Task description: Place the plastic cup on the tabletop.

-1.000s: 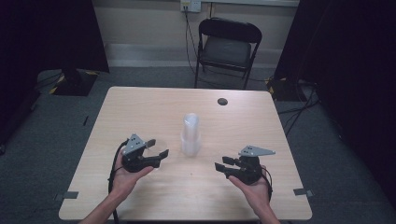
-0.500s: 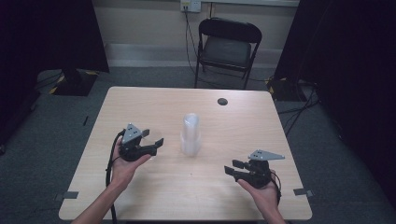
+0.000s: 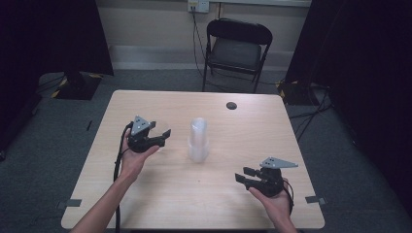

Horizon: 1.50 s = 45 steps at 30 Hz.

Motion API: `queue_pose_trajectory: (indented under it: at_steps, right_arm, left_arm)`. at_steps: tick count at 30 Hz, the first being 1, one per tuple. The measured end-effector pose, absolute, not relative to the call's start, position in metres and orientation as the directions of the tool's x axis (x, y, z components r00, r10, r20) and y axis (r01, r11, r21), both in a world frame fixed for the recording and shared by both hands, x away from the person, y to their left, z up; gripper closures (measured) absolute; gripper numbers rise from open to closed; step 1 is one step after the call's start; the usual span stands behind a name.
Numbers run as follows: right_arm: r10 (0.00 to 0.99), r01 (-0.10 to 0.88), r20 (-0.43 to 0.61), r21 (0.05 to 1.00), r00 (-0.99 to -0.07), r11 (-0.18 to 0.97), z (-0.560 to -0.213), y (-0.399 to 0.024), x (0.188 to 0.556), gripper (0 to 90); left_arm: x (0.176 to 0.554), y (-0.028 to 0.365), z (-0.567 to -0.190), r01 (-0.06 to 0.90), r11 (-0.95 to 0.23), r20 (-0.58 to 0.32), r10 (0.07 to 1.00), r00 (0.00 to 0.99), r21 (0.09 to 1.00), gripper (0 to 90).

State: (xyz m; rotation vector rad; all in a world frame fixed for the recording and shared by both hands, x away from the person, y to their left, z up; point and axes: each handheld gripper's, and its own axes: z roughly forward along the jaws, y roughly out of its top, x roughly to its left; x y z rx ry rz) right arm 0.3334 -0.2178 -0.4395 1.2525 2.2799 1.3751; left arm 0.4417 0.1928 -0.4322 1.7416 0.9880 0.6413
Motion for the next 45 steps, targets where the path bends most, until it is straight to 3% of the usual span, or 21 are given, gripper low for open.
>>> queue_pose_trajectory:
  at_steps: [8, 10, 16, 23, 45]
  right_arm:
    - [0.749, 0.57, 0.249, 0.796, -0.614, 0.203, -0.442, -0.218, 0.337, 51.7]
    - [0.746, 0.57, 0.248, 0.795, -0.618, 0.208, -0.443, -0.217, 0.338, 51.7]
    - [0.753, 0.573, 0.245, 0.792, -0.611, 0.208, -0.445, -0.217, 0.337, 51.7]
    - [0.761, 0.57, 0.244, 0.798, -0.6, 0.194, -0.445, -0.219, 0.338, 51.8]
    - [0.751, 0.559, 0.243, 0.805, -0.614, 0.197, -0.444, -0.217, 0.337, 52.6]
  left_arm:
    - [0.465, 0.19, -0.444, 0.341, -0.18, -0.006, 0.878, 0.478, 0.923, 29.4]
    - [0.47, 0.189, -0.45, 0.355, -0.141, -0.043, 0.885, 0.464, 0.924, 29.2]
    - [0.476, 0.188, -0.458, 0.361, -0.158, -0.019, 0.897, 0.442, 0.919, 28.0]
    - [0.482, 0.186, -0.465, 0.369, -0.119, -0.054, 0.903, 0.427, 0.922, 27.7]
    - [0.479, 0.186, -0.469, 0.438, -0.189, -0.051, 0.876, 0.48, 0.879, 27.6]
